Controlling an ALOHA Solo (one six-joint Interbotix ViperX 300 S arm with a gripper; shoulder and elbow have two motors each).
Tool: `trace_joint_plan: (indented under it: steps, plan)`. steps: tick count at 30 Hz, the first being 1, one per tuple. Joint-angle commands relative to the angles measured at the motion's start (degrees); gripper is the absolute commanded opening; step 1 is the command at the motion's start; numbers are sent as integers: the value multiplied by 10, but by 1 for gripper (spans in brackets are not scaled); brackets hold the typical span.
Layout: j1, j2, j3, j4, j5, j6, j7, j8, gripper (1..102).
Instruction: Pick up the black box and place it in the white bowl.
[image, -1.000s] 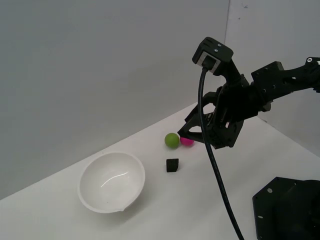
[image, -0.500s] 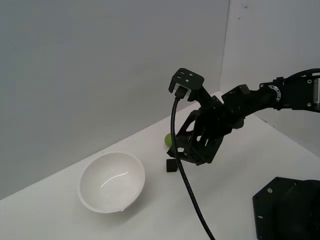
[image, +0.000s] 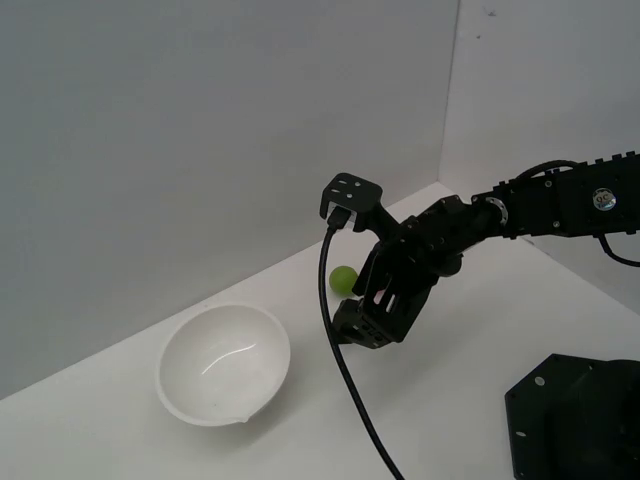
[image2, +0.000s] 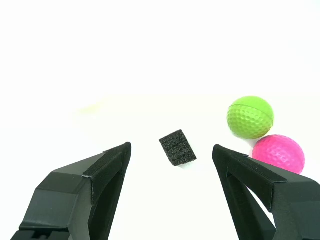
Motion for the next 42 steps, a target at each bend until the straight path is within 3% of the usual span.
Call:
trace_joint_plan:
  steps: [1, 13, 25, 30, 35, 39, 42]
  plan:
    - [-10, -2, -1, 1, 1, -14, -9, 7, 91]
    - [-24, -80, -78, -6, -6, -14, -50, 8, 91]
    - [-37, -120, -118, -25, -25, -14, -56, 8, 88]
    - [-37, -122, -119, -25, -25, -14, -56, 8, 66]
    - [-37, -119, -114, -25, -24, -14, -55, 8, 53]
    - [-37, -113, -109, -24, -23, -14, -55, 8, 29]
    - [-37, -108, -104, -25, -25, -14, -55, 8, 27]
